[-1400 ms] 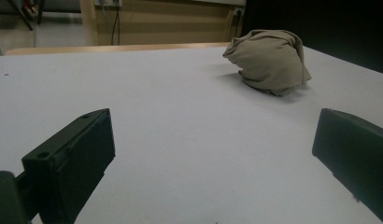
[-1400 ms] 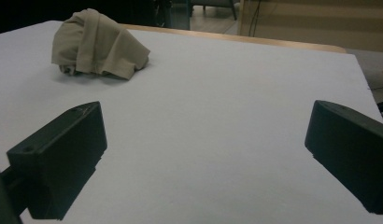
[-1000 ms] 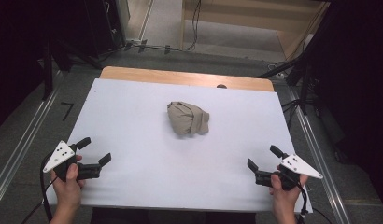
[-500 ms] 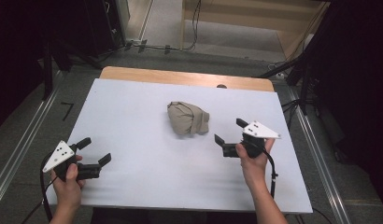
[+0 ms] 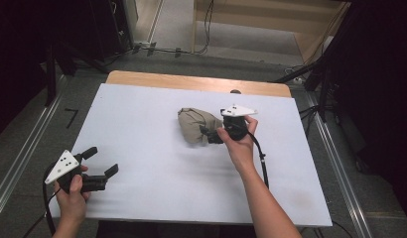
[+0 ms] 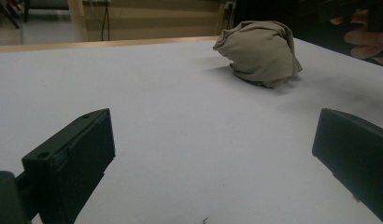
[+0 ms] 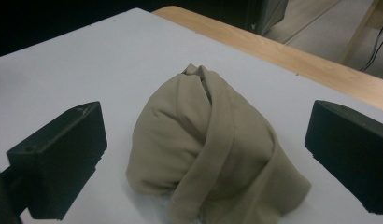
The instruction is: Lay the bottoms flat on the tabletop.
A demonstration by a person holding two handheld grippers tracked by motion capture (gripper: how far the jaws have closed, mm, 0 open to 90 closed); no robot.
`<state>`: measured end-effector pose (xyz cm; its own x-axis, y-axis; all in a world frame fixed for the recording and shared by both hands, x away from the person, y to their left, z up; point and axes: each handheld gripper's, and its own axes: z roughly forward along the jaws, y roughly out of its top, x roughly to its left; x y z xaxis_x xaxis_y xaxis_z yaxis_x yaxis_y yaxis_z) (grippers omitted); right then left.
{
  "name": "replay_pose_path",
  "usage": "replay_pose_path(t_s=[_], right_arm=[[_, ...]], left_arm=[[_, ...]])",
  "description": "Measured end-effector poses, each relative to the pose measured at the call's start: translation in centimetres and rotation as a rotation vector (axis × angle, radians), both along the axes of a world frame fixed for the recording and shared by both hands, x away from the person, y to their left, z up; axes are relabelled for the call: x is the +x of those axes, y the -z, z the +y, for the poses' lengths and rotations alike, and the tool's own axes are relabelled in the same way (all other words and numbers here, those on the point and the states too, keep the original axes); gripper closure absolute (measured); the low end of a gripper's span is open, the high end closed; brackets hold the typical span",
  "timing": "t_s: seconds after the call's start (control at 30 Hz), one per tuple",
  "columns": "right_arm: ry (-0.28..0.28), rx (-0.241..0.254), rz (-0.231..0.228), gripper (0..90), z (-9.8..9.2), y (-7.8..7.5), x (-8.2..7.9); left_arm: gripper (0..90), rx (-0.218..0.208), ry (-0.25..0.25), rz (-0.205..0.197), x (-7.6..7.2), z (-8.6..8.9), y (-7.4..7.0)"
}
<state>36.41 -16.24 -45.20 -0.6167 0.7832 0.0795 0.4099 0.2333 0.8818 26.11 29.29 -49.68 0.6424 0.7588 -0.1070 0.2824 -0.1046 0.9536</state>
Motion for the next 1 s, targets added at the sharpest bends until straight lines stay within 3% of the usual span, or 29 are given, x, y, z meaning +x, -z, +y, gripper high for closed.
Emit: replay_pose_path(t_s=[0.2,0.3,0.33,0.37,0.47,0.53,0.63,0.7,0.8,0.83,0.93,1.0], right_arm=[[-0.025,-0.018,0.108,0.0,2.2,2.0,3.0],[-0.018,-0.029,0.132,0.0,2.7,2.6,3.6],[0.001,-0.077,0.161,0.0,3.4,3.3,4.1],[-0.001,-0.089,0.181,0.0,3.6,3.7,4.3],[-0.001,-0.071,0.209,1.0,3.9,4.4,4.4],[-0.009,-0.047,0.256,4.6,4.0,4.9,4.6],[-0.044,-0.037,0.282,12.6,4.1,5.3,4.6],[-0.065,-0.006,0.318,26.5,4.0,5.3,4.3],[-0.076,-0.016,0.272,39.8,3.7,4.7,3.5],[-0.076,-0.016,0.272,39.8,3.7,4.7,3.5],[-0.071,-0.04,0.223,42.4,3.6,3.9,2.4],[-0.077,-0.03,0.188,42.8,3.2,3.0,1.2]], left_arm=[[0.0,-0.011,0.013,0.013,0.2,0.1,0.0],[0.0,-0.01,0.016,0.017,0.3,0.1,0.0],[0.0,-0.005,0.018,0.02,0.3,0.0,0.0],[0.0,-0.005,0.018,0.02,0.3,0.0,0.0],[0.0,-0.003,0.016,0.03,0.4,0.0,0.1],[0.0,-0.001,0.015,0.032,0.5,-0.1,0.1],[0.0,0.005,0.016,0.031,0.5,-0.1,0.1],[0.0,0.008,0.014,0.031,0.4,-0.1,0.0],[0.0,0.007,0.005,0.032,0.4,0.0,-0.1],[0.0,0.007,0.005,0.032,0.4,0.0,-0.1],[0.0,0.018,0.004,0.033,0.4,-0.1,-0.3],[0.0,0.027,0.011,0.032,0.3,-0.3,-0.6]])
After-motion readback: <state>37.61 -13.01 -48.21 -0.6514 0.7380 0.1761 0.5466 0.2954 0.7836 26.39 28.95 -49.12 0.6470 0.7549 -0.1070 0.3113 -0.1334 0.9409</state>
